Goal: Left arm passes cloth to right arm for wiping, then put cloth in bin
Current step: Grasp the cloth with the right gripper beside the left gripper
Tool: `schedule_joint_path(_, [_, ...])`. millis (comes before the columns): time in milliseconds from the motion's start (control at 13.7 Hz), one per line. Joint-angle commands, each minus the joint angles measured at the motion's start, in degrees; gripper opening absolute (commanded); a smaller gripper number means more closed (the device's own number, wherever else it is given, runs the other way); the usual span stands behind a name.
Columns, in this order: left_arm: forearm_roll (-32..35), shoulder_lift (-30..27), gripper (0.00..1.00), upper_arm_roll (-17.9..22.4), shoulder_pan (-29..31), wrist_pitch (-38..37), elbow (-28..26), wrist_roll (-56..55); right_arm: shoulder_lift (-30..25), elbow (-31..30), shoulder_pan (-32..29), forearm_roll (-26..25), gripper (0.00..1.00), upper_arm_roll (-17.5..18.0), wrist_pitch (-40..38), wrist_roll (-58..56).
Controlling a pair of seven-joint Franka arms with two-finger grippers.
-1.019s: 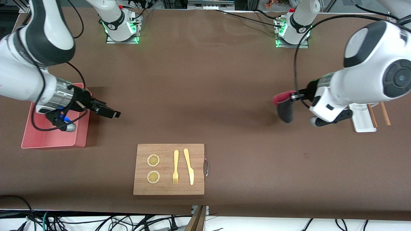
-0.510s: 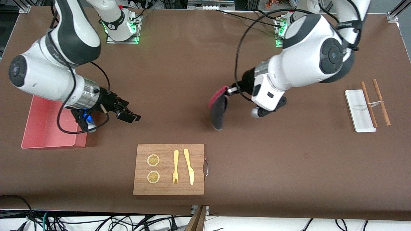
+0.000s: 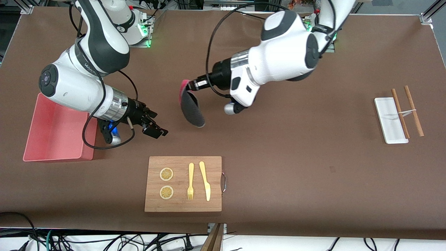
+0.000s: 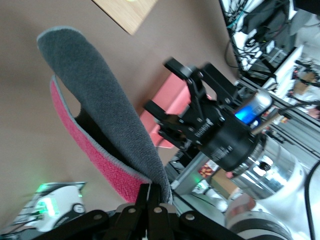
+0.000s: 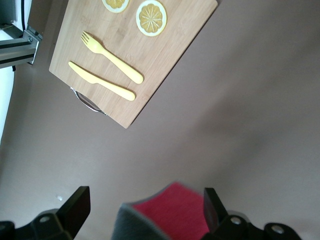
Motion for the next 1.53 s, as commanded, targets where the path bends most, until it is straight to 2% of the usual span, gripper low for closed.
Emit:
schedule_joint_path(0, [-3.07, 1.98, 0.00, 0.44, -3.05, 4.04, 1.76, -0.13, 0.47, -0.78, 0.36, 1.00, 1.00, 1.36, 0.67, 4.47])
schedule_joint_path(218, [-2.99, 1.63, 0.00, 0.44, -3.67, 4.31, 1.85, -0.13, 0.56, -3.59, 0.36, 1.17, 0.99, 2.50, 0.57, 6.68])
schedule_joint_path(874, [-2.63, 0.84, 0.00, 0.44, -2.89, 3.87, 1.58, -0.04, 0.22, -3.06, 0.37, 1.35, 1.00, 2.68, 0.49, 8.44])
schedule_joint_path(1092, [-2.46, 0.67, 0.00, 0.53, -2.89, 3.87, 1.58, -0.39, -0.05, -2.89, 0.28, 1.35, 0.99, 2.77, -1.71, 8.09])
schedule_joint_path(1165, [-2.46, 0.67, 0.00, 0.53, -2.89, 3.87, 1.58, -0.48, -0.05, -2.37, 0.28, 1.79, 0.81, 2.77, -2.15, 8.00])
schedule_joint_path(1238, [-2.46, 0.67, 0.00, 0.53, -2.89, 3.79, 1.58, -0.48, -0.05, -2.10, 0.10, 3.01, 0.57, 2.68, -2.50, 7.91])
schedule_joint_path(1310, [-2.46, 0.67, 0.00, 0.53, -2.80, 3.87, 1.58, -0.48, -0.05, -1.49, -0.16, 5.11, 0.48, 2.68, -2.50, 8.00])
schedule_joint_path(1456, [-2.37, 0.67, 0.00, 0.53, -2.80, 3.79, 1.58, -0.57, -0.14, -1.04, -0.34, 9.07, 0.47, 2.59, -2.59, 8.00])
